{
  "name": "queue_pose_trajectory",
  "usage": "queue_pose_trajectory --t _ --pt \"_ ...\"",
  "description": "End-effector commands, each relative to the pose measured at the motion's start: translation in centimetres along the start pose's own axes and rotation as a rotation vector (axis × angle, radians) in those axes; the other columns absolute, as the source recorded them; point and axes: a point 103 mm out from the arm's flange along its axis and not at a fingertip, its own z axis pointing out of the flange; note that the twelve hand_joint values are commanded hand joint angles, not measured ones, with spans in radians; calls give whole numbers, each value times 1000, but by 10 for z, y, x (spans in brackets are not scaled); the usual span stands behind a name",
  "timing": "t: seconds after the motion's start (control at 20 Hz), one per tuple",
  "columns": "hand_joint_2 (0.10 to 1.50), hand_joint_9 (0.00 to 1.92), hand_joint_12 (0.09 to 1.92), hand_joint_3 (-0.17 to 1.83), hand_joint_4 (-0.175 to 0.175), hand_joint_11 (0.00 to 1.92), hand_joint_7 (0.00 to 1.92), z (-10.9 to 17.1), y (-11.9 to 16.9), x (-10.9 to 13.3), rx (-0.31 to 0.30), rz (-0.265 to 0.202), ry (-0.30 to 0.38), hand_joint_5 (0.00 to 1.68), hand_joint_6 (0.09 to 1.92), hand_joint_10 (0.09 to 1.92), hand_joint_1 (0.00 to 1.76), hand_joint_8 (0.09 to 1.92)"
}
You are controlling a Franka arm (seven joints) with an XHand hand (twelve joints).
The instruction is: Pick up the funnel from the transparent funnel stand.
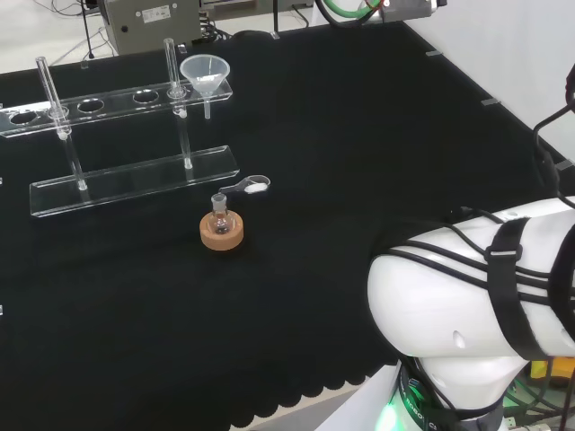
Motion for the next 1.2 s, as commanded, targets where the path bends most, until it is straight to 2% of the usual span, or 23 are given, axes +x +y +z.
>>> queue_pose_trajectory --t 0.05,0.2,0.6,0.95,1.2 --pt "1169 195 1291 547 -7 100 26 0 1 0 -11 2 -12 166 230 637 12 515" --pt "1237 193 1351 424 -6 61 21 1 2 0 -16 8 -15 219 101 626 1 510" --pt "1252 196 1358 397 -7 57 26 5 14 0 2 29 -14 241 87 625 0 510" --pt "1254 198 1358 391 -7 57 30 24 44 -1 30 47 -17 248 87 625 0 511" --pt "1251 200 1358 384 -7 57 35 40 83 -1 65 38 -25 250 87 625 0 512"
